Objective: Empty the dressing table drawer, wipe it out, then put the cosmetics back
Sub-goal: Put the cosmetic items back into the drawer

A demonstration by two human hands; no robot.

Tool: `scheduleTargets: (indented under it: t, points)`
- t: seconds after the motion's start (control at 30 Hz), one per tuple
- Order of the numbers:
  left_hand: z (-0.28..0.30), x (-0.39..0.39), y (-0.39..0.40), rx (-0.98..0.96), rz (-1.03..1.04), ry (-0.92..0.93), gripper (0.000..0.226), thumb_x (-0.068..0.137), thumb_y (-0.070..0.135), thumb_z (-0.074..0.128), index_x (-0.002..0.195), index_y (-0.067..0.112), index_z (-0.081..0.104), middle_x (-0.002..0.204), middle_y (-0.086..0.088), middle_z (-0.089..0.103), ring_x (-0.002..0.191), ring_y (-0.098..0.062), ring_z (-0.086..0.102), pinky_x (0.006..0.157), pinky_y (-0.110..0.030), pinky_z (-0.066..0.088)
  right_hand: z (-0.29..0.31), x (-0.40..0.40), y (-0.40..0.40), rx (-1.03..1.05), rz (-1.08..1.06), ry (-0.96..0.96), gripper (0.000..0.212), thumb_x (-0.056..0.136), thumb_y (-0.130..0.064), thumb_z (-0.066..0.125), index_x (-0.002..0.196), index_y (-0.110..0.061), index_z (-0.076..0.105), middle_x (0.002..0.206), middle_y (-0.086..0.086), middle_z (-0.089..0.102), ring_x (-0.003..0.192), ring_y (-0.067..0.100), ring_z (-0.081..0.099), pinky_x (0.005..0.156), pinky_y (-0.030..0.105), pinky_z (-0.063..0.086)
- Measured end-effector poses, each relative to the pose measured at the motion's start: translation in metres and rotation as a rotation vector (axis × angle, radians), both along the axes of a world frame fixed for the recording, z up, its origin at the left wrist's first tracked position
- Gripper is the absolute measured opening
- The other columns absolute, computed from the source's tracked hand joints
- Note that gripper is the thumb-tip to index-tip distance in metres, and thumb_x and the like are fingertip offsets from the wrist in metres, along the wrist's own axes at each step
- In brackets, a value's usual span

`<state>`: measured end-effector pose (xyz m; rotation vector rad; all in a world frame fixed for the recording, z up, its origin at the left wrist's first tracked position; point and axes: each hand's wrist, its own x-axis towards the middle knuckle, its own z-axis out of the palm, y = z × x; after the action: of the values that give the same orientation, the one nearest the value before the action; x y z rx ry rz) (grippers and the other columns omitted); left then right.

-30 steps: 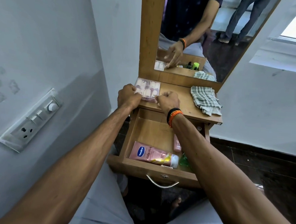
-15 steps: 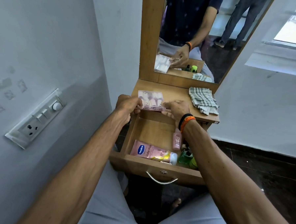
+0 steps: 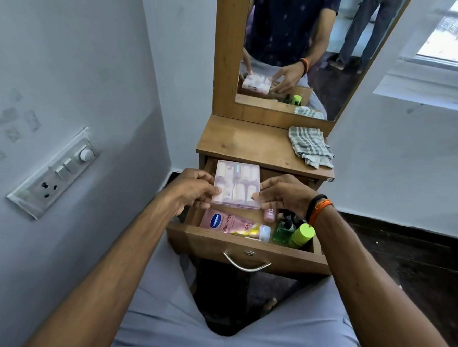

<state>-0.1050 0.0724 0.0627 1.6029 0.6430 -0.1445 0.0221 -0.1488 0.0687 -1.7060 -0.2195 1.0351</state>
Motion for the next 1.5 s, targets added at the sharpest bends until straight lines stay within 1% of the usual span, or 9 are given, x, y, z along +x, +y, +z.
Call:
scheduleTargets:
  t: [0.3,0.43,0.53,0.73,0.87,1.0,1.2,1.4,1.5]
  points:
    - [-0.022,0.012,-0.011,0.286,-0.112,0.090,0.012,0.093,0.006,0.065,0.105,0.005,0.065,0.101,-0.010,0.076,0.087,-0.021,0.075,0.071,-0.032,0.062,-0.016,0.006,0.009,-0.125,-0.018,0.024,0.004,0.089,0.003,0.064,0.092,0.001,0.067,0.092,0.019,0.075,0.069,0.020,0.070,0.076,0.029,0.059]
    - [-0.030,0.025,-0.016,0.451,-0.163,0.125,0.012,0.090,0.004,0.065,0.101,0.007,0.068,0.102,-0.007,0.074,0.081,-0.018,0.074,0.064,-0.028,0.060,-0.031,0.012,0.016,-0.242,-0.015,-0.030,0.008,0.088,0.005,0.066,0.095,0.004,0.068,0.098,0.020,0.075,0.075,0.022,0.069,0.087,0.035,0.057]
    - [-0.030,0.034,-0.021,0.536,-0.192,0.146,0.012,0.095,0.015,0.062,0.101,0.008,0.070,0.097,-0.004,0.073,0.074,-0.013,0.069,0.055,-0.023,0.051,-0.036,0.015,0.022,-0.302,-0.007,-0.040,0.008,0.089,0.006,0.065,0.096,0.006,0.068,0.086,0.016,0.074,0.069,0.019,0.070,0.068,0.026,0.062]
    - [-0.035,0.047,-0.024,0.547,-0.157,0.139,0.017,0.098,0.018,0.058,0.106,0.008,0.069,0.092,0.000,0.067,0.075,-0.011,0.062,0.059,-0.023,0.045,-0.050,0.027,0.034,-0.359,-0.040,-0.055,0.007,0.089,0.008,0.062,0.095,0.005,0.066,0.082,0.013,0.073,0.072,0.023,0.071,0.080,0.037,0.061]
    - [-0.038,0.054,-0.030,0.531,-0.164,0.142,0.014,0.097,0.013,0.057,0.105,0.006,0.066,0.102,-0.007,0.070,0.087,-0.019,0.067,0.069,-0.027,0.051,-0.053,0.029,0.041,-0.374,-0.073,-0.040,0.015,0.088,0.011,0.062,0.101,0.005,0.062,0.088,0.015,0.071,0.073,0.024,0.071,0.055,0.028,0.060]
    - [-0.042,0.057,-0.036,0.491,-0.173,0.159,0.008,0.097,0.014,0.056,0.102,0.010,0.060,0.101,-0.008,0.068,0.094,-0.025,0.068,0.075,-0.031,0.053,-0.064,0.031,0.050,-0.406,-0.099,-0.079,0.025,0.086,0.007,0.068,0.111,0.004,0.065,0.100,0.017,0.074,0.086,0.028,0.075,0.060,0.030,0.061]
    - [-0.048,0.059,-0.047,0.450,-0.131,0.187,0.021,0.097,0.012,0.057,0.115,0.005,0.063,0.108,-0.011,0.070,0.094,-0.024,0.068,0.060,-0.025,0.046,-0.075,0.029,0.059,-0.549,-0.078,-0.311,0.015,0.083,-0.009,0.076,0.080,-0.014,0.062,0.101,0.011,0.068,0.074,0.017,0.067,0.045,0.020,0.050]
    - [-0.045,0.058,-0.045,0.438,-0.136,0.190,0.022,0.096,0.011,0.056,0.116,0.005,0.063,0.111,-0.012,0.069,0.099,-0.026,0.068,0.064,-0.027,0.048,-0.093,0.035,0.063,-0.672,-0.062,-0.481,0.026,0.076,-0.028,0.077,0.096,-0.014,0.067,0.123,0.017,0.061,0.100,0.030,0.063,0.085,0.041,0.058]
    - [-0.046,0.055,-0.045,0.443,-0.144,0.193,0.022,0.097,0.013,0.055,0.116,0.006,0.062,0.109,-0.012,0.069,0.097,-0.025,0.068,0.065,-0.029,0.050,-0.098,0.033,0.064,-0.693,-0.073,-0.510,0.039,0.073,-0.035,0.078,0.102,-0.012,0.069,0.121,0.017,0.061,0.092,0.031,0.065,0.084,0.041,0.059]
